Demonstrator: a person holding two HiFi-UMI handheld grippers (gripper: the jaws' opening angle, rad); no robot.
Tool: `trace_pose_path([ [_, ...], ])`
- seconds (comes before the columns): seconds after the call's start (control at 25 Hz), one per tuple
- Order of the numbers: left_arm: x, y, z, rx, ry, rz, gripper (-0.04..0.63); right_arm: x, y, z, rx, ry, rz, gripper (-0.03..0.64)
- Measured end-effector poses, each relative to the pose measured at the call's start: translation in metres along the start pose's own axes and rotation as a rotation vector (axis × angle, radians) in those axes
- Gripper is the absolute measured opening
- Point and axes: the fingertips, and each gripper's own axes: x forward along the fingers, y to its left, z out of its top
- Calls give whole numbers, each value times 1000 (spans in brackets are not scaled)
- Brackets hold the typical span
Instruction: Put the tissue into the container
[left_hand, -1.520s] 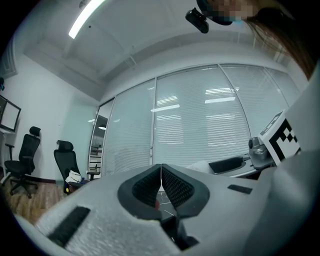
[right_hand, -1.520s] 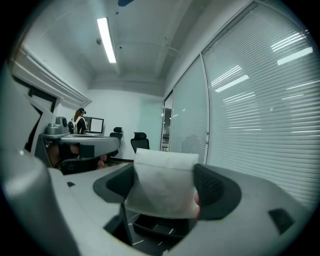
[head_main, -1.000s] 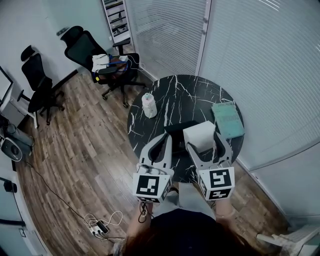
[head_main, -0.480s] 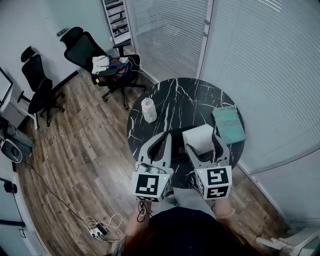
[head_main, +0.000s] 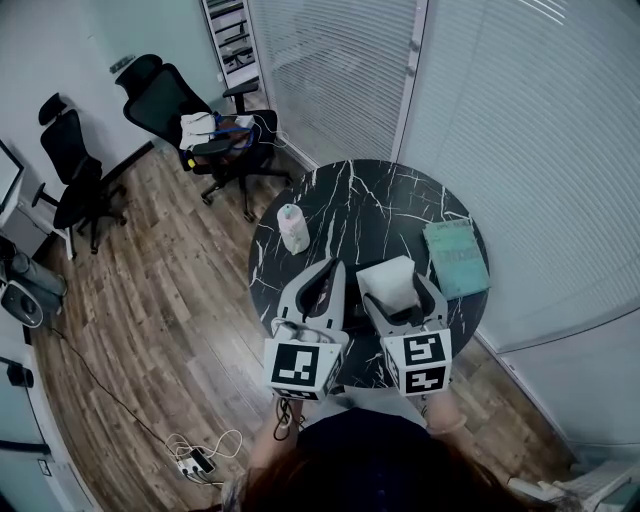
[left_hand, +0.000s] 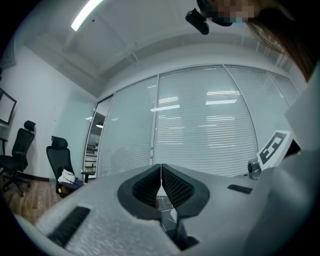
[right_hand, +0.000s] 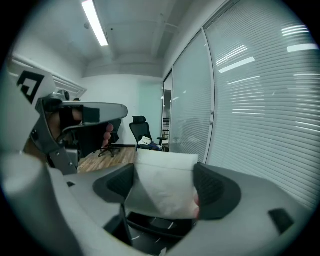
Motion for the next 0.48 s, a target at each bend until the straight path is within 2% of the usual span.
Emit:
trace_pose_path([
  [0.48,29,8,-7,-14,12,3,28,31,-4,-27,19,90,40,383],
])
